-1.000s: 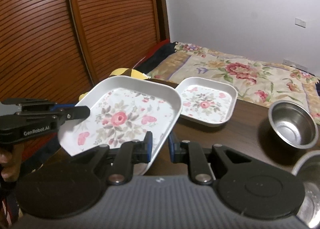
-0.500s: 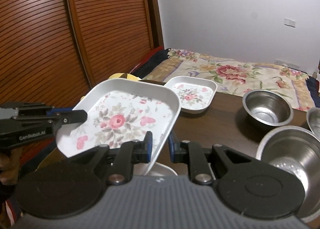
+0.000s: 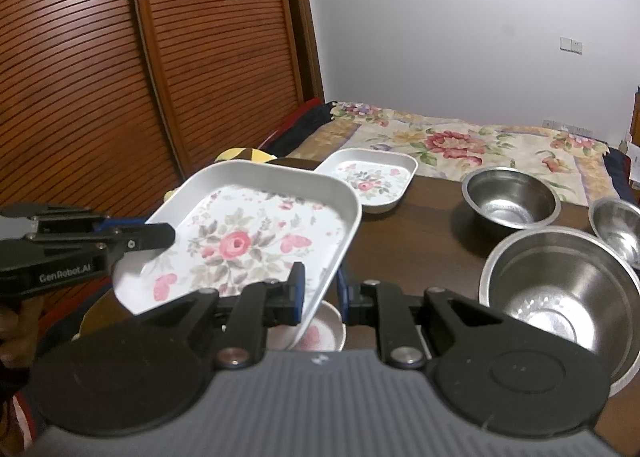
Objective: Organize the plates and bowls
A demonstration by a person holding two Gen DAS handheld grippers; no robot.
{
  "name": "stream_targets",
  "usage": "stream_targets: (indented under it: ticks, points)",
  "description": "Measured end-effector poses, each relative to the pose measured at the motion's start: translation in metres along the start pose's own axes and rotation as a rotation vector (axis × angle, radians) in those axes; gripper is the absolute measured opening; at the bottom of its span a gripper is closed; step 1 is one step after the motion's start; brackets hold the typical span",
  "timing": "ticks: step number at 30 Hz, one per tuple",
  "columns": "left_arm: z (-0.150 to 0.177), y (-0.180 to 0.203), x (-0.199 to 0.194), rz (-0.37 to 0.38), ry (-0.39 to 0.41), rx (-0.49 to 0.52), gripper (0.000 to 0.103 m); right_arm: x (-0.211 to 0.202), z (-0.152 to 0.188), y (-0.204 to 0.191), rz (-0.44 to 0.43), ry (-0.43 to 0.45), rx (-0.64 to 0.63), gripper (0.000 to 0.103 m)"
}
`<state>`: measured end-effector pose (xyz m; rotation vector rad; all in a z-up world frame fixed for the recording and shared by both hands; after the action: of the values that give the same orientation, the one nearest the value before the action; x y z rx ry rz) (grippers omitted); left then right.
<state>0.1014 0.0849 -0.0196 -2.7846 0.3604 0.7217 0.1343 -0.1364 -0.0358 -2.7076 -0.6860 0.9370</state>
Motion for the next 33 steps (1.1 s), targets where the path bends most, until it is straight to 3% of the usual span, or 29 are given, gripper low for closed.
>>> stream_targets:
  ticks: [33]
  points:
    - [0.048,0.012,0.018,0.022,-0.107,-0.021,0.011,0.008,0.043,0.006,0.016,-0.074,0.005,0.019]
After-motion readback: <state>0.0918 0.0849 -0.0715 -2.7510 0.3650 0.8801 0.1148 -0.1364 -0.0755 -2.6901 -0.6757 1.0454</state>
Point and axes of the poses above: each gripper's, at about its wrist camera, not at the fingertips, and x roughly the way its jaws point, y to its right, z to its underside, the point moved 3 cm from there along x, roughly the way its jaws point, and after that the axes turned 13 degrees about x, right-handed, at the moved point
